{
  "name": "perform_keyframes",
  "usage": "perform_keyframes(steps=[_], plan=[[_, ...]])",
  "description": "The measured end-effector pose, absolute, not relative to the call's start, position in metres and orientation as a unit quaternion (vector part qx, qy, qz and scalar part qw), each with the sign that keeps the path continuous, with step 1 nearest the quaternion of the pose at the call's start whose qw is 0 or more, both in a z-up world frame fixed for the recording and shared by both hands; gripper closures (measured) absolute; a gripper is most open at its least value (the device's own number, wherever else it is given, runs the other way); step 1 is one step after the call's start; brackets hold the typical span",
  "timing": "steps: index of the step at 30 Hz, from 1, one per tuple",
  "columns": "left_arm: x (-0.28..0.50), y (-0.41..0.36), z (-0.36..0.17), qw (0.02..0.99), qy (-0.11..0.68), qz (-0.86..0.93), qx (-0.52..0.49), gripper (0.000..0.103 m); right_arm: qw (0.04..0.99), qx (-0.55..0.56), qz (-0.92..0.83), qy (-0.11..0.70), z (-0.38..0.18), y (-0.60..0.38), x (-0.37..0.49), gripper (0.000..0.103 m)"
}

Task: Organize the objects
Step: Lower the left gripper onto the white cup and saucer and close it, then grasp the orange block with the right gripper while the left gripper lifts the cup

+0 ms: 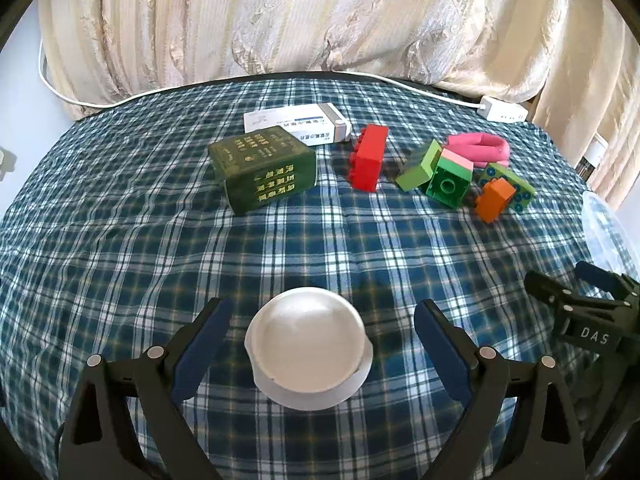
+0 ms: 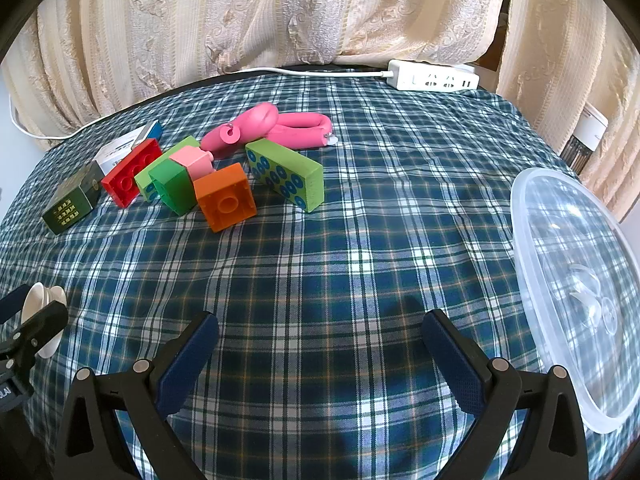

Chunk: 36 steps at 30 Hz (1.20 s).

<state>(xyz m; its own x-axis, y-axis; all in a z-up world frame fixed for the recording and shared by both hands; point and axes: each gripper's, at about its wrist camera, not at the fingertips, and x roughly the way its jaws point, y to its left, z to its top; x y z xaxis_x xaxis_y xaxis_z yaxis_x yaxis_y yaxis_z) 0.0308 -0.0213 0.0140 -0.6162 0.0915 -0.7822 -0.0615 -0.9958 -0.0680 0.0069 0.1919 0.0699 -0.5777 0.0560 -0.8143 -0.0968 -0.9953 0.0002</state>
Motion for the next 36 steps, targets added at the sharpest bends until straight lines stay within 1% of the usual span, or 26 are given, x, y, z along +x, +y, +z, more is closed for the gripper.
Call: perform_keyframes(steps=[2,4,8,13,15,17,18,19,23,27,33,36], plan=[[0.029,-0.022,0.012,0.039,-0.017,0.897,-0.441,0.011,0.044,-0.457,0.888,0.023,0.07,0.192,0.007,0.0],[0.028,-0.023,0.01,0.042,-0.02,0.893,-0.448,0.018,0.044,-0.457,0.888,0.023,0.07,0.192,0.007,0.0],[0.029,-0.021,0.009,0.029,-0.013,0.893,-0.449,0.024,0.044,-0.457,0.888,0.022,0.07,0.192,0.007,0.0],[0.031,-0.024,0.01,0.02,-0.008,0.896,-0.443,0.038,0.043,-0.457,0.888,0.022,0.069,0.192,0.007,0.0],[0.033,-0.024,0.01,0.02,-0.008,0.898,-0.44,0.042,0.043,-0.457,0.888,0.022,0.069,0.192,0.007,0.0],[0.036,-0.024,0.011,0.023,-0.008,0.899,-0.437,0.044,0.043,-0.457,0.888,0.022,0.069,0.192,0.007,0.0],[0.037,-0.023,0.012,0.024,-0.008,0.901,-0.434,0.048,0.043,-0.457,0.888,0.022,0.069,0.192,0.007,0.0],[0.039,-0.021,0.014,0.028,-0.008,0.902,-0.43,0.05,0.043,-0.457,0.888,0.022,0.069,0.192,0.007,0.0],[0.038,-0.017,0.016,0.035,-0.009,0.903,-0.429,0.05,0.042,-0.457,0.888,0.024,0.069,0.192,0.007,0.0],[0.036,-0.017,0.023,0.038,-0.015,0.906,-0.422,0.05,0.043,-0.445,0.893,0.054,0.07,0.195,0.012,0.0],[0.03,-0.015,0.036,0.043,-0.018,0.914,-0.403,0.05,0.037,-0.425,0.901,0.077,0.078,0.207,0.007,0.001],[0.027,-0.011,0.036,0.046,-0.019,0.915,-0.401,0.05,0.024,-0.411,0.909,0.069,0.088,0.201,0.002,0.004]])
